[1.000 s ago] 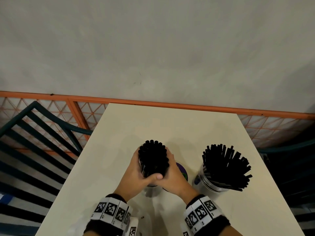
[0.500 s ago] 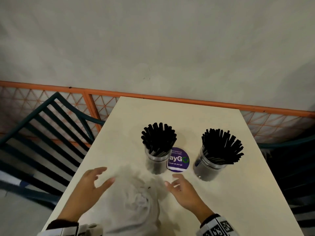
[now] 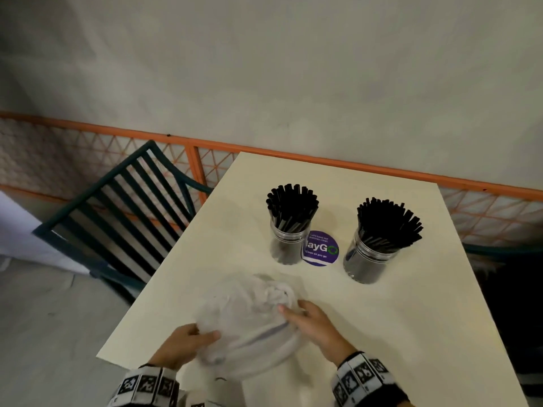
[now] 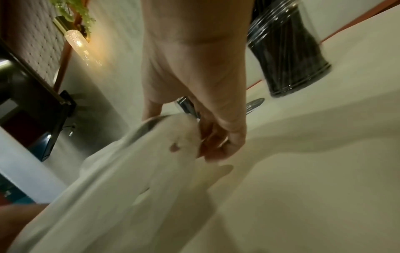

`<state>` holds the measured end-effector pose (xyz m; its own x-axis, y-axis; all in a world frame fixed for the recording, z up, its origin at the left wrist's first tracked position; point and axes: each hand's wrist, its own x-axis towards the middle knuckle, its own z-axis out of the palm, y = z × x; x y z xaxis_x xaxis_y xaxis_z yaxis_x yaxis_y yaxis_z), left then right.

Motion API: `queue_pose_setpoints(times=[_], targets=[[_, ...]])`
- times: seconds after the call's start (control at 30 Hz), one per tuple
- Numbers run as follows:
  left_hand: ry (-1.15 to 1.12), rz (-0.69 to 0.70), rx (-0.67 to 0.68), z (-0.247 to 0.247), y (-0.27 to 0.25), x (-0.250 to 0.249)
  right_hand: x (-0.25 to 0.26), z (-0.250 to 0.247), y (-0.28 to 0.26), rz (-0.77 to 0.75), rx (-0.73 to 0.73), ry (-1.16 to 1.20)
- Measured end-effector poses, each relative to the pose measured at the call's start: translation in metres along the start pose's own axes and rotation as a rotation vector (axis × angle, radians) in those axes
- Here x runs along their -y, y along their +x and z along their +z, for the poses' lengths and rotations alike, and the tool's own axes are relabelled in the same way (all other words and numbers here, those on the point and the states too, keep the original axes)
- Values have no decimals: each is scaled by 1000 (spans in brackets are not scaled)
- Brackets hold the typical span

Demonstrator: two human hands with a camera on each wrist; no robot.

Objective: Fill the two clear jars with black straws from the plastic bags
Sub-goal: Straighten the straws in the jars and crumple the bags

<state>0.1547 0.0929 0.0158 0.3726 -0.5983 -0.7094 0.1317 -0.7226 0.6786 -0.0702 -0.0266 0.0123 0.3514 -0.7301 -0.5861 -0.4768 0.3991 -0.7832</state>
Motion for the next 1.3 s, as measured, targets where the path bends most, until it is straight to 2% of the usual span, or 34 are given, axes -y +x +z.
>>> queue_pose_setpoints(times=[0.1, 0.23, 0.33, 0.47, 0.57, 0.67, 0.73, 0.8, 0.87, 0.97, 1.07, 1.17, 1.23, 1.3], targets=[[-93, 71, 19, 7, -15, 15, -5, -7, -13, 40, 148, 144], [-210, 111, 137, 12, -40, 27, -16, -10, -29, 87, 306, 445], [-318, 146, 251, 4, -51, 34, -20, -18, -45, 52, 364, 474], [-330, 224, 259, -3, -67, 31, -16, -28, -61, 16, 303, 530], [-138, 292, 219, -7, -73, 32, -13, -26, -68, -54, 255, 502], [-53, 347, 270, -22, -71, 28, -10, -17, -75, -71, 127, 481], [10, 387, 372, -38, -77, 17, -9, -13, -81, -71, 55, 441], [117, 488, 448, -62, -84, 14, -6, -8, -89, -81, 28, 358], [319, 656, 351, -74, -95, 9, 0, 4, -99, -89, 43, 256], [762, 897, 293, -56, -116, 3, 9, 33, -113, -98, 69, 128], [1083, 940, 247, -33, -113, 14, 16, 56, -127, -144, 44, 118], [993, 929, 144, -30, -94, 26, 17, 61, -143, -234, -57, 198], [857, 933, 195, -30, -90, 28, 17, 64, -156, -318, -128, 173], [644, 914, 287, -29, -88, 29, 12, 70, -172, -426, -167, 24]])
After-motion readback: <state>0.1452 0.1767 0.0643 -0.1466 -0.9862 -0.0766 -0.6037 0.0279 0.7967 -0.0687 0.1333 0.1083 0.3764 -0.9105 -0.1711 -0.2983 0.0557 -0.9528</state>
